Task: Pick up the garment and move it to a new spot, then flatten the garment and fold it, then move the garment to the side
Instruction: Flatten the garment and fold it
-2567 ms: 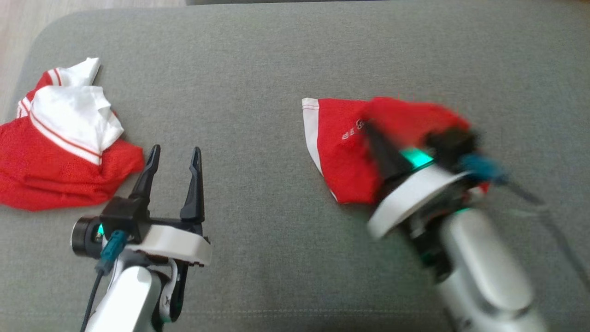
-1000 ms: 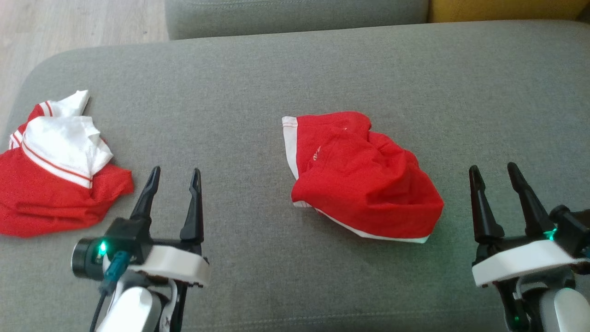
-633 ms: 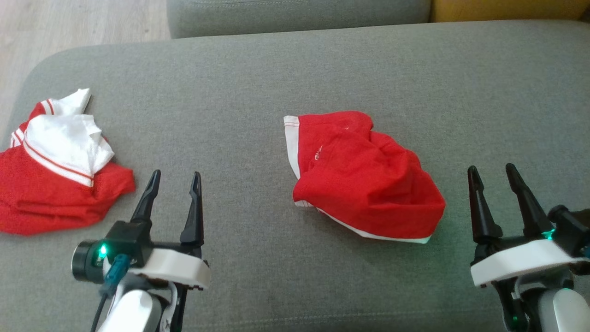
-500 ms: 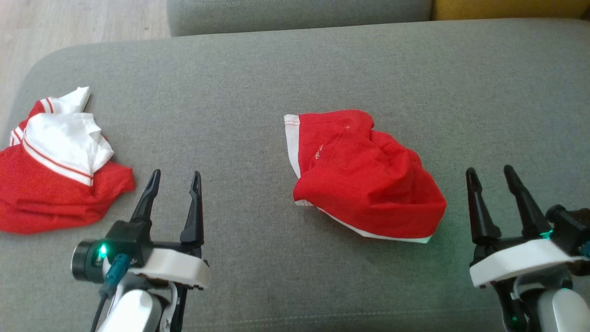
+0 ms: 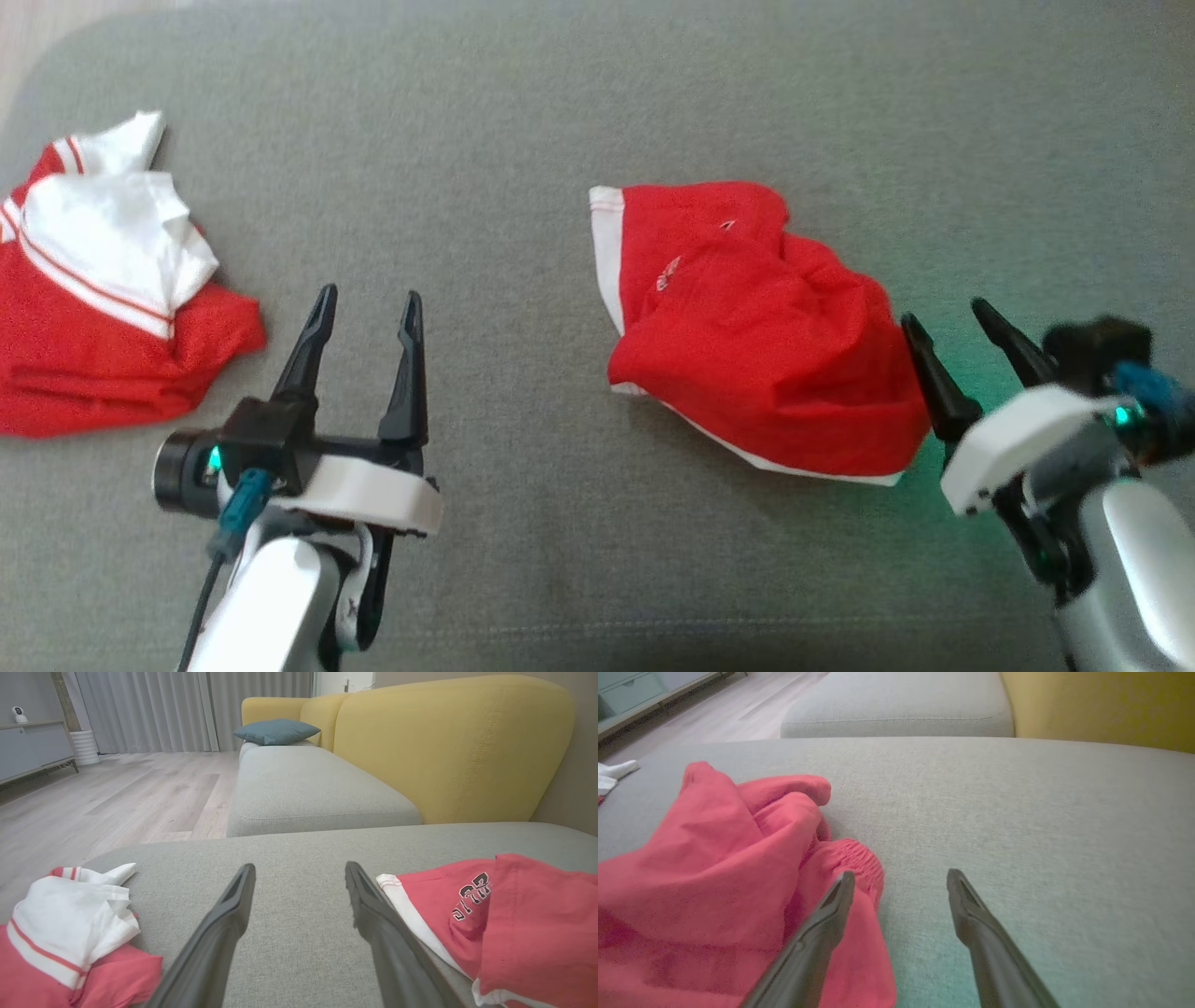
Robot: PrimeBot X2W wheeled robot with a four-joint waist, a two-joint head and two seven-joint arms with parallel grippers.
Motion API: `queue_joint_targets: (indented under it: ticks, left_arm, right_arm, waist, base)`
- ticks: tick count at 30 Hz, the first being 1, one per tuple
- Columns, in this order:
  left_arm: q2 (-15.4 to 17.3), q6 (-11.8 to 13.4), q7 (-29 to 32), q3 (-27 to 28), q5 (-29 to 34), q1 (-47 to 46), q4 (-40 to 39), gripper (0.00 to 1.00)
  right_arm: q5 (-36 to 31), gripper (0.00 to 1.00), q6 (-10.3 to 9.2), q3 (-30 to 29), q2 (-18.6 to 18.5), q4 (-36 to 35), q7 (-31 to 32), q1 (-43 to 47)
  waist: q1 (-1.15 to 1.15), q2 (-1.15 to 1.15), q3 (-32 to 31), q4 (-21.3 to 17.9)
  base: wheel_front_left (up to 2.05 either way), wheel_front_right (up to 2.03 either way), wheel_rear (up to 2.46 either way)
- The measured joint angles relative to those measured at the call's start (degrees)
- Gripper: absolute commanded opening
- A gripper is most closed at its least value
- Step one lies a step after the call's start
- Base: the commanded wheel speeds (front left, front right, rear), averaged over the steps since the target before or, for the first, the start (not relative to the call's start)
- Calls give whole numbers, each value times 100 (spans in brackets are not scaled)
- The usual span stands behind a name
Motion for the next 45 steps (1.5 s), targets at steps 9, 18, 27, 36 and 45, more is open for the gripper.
queue_joint_targets:
  ticks: [9, 18, 27, 36, 45]
  left_arm:
    - [-145, -49, -8, 0, 2, -214, 124, 100]
    - [-202, -92, -26, 27, 53, -215, 171, 100]
    - [-249, -143, -33, 143, 113, -202, 160, 100]
    - [-255, -149, -33, 186, 151, -186, 158, 100]
    - [-253, -192, -33, 203, 152, -39, 168, 100]
  right_arm:
    - [822, 0, 1, 868, -539, 382, 816, -523]
    - [1308, 0, 1, 238, -392, 0, 318, -519]
    - [822, 0, 1, -1848, 895, -444, 5, 551]
    - [560, 100, 1, -2293, 1103, -476, -240, 682]
    - [-495, 100, 1, -1307, 992, -1206, -999, 753]
  waist:
    - [0, 0, 337, 239]
    - [0, 0, 281, 181]
    - [0, 0, 193, 40]
    - [0, 0, 137, -42]
    - [0, 0, -12, -78]
  base:
    - [0, 0, 0]
    - [0, 0, 0]
    - [0, 0, 0]
    - [0, 0, 0]
    - [0, 0, 0]
